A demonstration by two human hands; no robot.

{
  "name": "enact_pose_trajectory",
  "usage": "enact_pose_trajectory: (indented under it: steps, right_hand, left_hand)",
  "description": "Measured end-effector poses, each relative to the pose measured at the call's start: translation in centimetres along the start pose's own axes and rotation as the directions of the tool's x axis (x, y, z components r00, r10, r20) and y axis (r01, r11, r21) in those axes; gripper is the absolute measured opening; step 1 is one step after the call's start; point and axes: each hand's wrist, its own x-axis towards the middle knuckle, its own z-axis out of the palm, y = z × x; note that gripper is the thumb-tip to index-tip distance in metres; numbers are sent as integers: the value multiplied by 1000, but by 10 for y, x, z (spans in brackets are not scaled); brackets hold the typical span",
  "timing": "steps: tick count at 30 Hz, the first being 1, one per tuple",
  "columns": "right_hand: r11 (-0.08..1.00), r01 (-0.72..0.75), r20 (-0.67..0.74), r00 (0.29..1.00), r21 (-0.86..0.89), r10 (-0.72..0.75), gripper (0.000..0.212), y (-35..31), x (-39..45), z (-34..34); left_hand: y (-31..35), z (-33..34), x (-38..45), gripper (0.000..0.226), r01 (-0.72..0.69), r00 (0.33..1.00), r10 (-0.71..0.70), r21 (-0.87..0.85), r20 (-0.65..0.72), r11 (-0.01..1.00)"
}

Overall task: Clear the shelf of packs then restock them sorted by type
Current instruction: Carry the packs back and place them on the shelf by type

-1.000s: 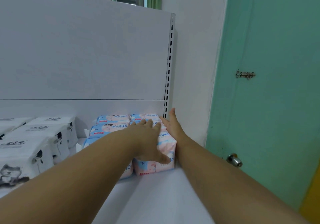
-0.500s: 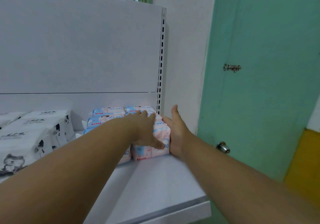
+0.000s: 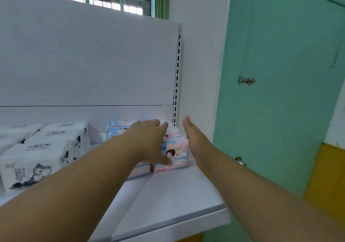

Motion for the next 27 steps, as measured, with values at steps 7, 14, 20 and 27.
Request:
enact_pose_trajectory:
  steps: [7, 14, 20, 27]
  right_hand:
    - [-22, 507, 494, 829, -862, -263, 98, -18, -5, 16]
    - [4, 535, 531, 838, -845, -128, 111, -10, 8, 20]
    - [-38, 581, 578, 799, -813, -166, 109, -29, 1, 32]
    - [108, 576, 577, 816, -810, -23, 108, -31, 0, 64]
  left_hand:
    - [-39, 17, -39, 116, 87, 990, -98, 111, 98, 990]
    - [-41, 23, -31, 109, 36, 999, -38, 37, 28, 999]
    - [-48, 14, -42, 124, 55, 998, -55, -32, -4, 998]
    - [-56, 13, -83, 73, 268, 879, -469, -899, 81, 347]
